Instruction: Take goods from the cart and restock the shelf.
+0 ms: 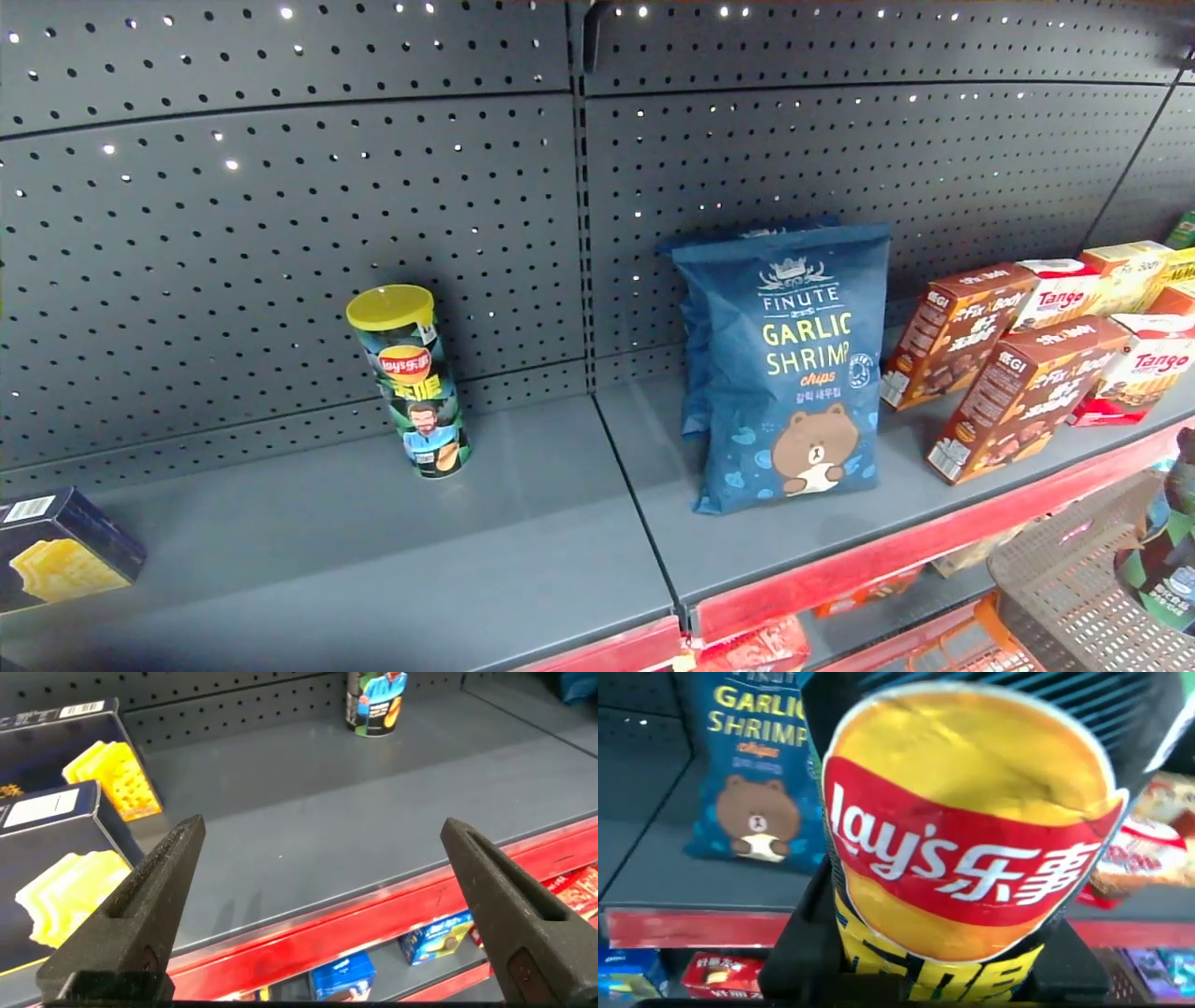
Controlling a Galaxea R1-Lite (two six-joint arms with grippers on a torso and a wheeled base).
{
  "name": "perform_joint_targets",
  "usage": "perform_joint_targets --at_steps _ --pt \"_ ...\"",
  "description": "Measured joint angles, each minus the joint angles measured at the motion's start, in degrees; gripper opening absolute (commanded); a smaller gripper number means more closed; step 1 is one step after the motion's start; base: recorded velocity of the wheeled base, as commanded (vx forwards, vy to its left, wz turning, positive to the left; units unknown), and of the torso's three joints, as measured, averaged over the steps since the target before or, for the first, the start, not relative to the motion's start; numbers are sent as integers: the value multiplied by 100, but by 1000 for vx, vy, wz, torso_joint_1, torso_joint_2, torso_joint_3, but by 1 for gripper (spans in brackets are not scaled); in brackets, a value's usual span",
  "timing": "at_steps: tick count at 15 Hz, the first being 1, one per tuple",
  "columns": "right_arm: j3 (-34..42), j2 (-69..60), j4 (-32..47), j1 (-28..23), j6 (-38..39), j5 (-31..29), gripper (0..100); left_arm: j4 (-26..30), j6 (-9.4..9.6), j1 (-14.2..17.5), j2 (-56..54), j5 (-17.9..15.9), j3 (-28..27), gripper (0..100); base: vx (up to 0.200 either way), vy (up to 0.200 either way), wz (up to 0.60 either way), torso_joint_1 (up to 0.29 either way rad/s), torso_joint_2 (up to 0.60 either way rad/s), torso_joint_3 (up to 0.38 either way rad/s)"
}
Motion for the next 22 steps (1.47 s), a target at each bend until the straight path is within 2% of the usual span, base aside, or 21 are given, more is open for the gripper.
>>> perform_joint_targets --at_steps 3,5,7,12,14,16,19,22 --pt "-193 347 -6 783 -145 -235 0 0 0 -2 0 -2 0 100 0 0 400 3 2 2" --pt "-283 489 -17 1122 -148 -255 0 2 1 -2 0 -5 0 100 0 0 600 2 2 7" --pt "-328 560 -20 1262 -145 -255 0 2 0 0 0 -2 0 100 0 0 600 12 -2 0" --pt "-262 557 -20 1609 -77 -207 0 -2 0 -2 0 -2 -2 100 0 0 0 0 0 0" --pt "-261 532 -22 1812 205 180 0 2 0 -2 0 -5 0 100 0 0 0 0 0 0" --pt "-262 532 -28 1949 435 321 0 2 0 -2 0 -5 0 100 0 0 0 0 0 0" --pt "-346 653 -77 2128 664 1052 0 0 0 -2 0 1 0 100 0 0 0 0 0 0" --pt "-411 857 -143 2170 857 1203 0 2 0 -2 0 -5 0 100 0 0 0 0 0 0"
